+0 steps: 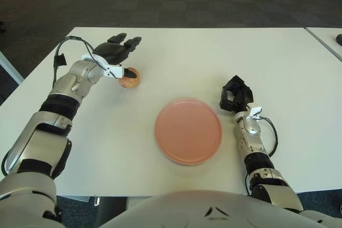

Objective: Put the apple into the plate.

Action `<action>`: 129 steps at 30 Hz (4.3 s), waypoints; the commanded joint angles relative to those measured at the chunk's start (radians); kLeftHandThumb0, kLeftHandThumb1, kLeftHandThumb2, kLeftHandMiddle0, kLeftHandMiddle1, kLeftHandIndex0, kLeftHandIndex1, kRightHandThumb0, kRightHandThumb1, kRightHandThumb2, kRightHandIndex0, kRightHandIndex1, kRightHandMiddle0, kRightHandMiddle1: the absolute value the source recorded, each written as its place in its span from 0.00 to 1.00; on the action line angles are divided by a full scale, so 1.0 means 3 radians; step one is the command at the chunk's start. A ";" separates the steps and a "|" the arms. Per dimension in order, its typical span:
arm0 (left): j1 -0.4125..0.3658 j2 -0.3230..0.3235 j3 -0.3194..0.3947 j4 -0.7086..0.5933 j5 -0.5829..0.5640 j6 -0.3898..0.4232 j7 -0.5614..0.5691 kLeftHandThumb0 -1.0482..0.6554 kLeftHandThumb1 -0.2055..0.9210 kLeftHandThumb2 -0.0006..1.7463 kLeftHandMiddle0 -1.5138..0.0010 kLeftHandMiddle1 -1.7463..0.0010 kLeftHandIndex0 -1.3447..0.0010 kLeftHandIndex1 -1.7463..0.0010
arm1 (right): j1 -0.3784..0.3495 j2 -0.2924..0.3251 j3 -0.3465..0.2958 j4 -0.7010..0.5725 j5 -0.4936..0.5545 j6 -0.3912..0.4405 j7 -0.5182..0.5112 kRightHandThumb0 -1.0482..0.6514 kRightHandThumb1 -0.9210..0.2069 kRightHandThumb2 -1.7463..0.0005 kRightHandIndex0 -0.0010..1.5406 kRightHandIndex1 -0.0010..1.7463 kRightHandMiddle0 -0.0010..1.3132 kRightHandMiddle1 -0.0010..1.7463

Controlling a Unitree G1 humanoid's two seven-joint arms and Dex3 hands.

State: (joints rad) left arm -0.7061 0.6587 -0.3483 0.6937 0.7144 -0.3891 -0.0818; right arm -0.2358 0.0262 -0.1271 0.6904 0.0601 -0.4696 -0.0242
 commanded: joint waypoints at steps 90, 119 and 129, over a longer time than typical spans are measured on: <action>-0.0641 -0.0479 -0.0708 0.1206 0.0510 0.0625 -0.0029 0.15 0.91 0.09 0.93 1.00 1.00 1.00 | 0.0225 0.0054 0.0099 -0.0029 -0.0069 0.0324 -0.0164 0.34 0.52 0.27 0.73 1.00 0.45 1.00; -0.0758 -0.0584 -0.0964 0.1684 0.0565 0.0490 0.0308 0.17 0.90 0.09 0.92 0.98 1.00 1.00 | 0.0240 0.0049 0.0112 -0.0026 -0.0048 0.0286 -0.0160 0.34 0.52 0.27 0.75 1.00 0.45 1.00; -0.0745 -0.0545 -0.0994 0.1657 0.0550 0.0399 0.0342 0.18 0.90 0.11 0.88 0.97 1.00 1.00 | 0.0255 0.0041 0.0114 -0.0031 -0.0045 0.0284 -0.0140 0.34 0.52 0.27 0.75 1.00 0.45 1.00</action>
State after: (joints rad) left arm -0.9068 0.4837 -0.6369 1.1937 0.8739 -0.2589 0.0055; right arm -0.2103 0.0329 -0.0908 0.6408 0.0452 -0.4351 -0.0688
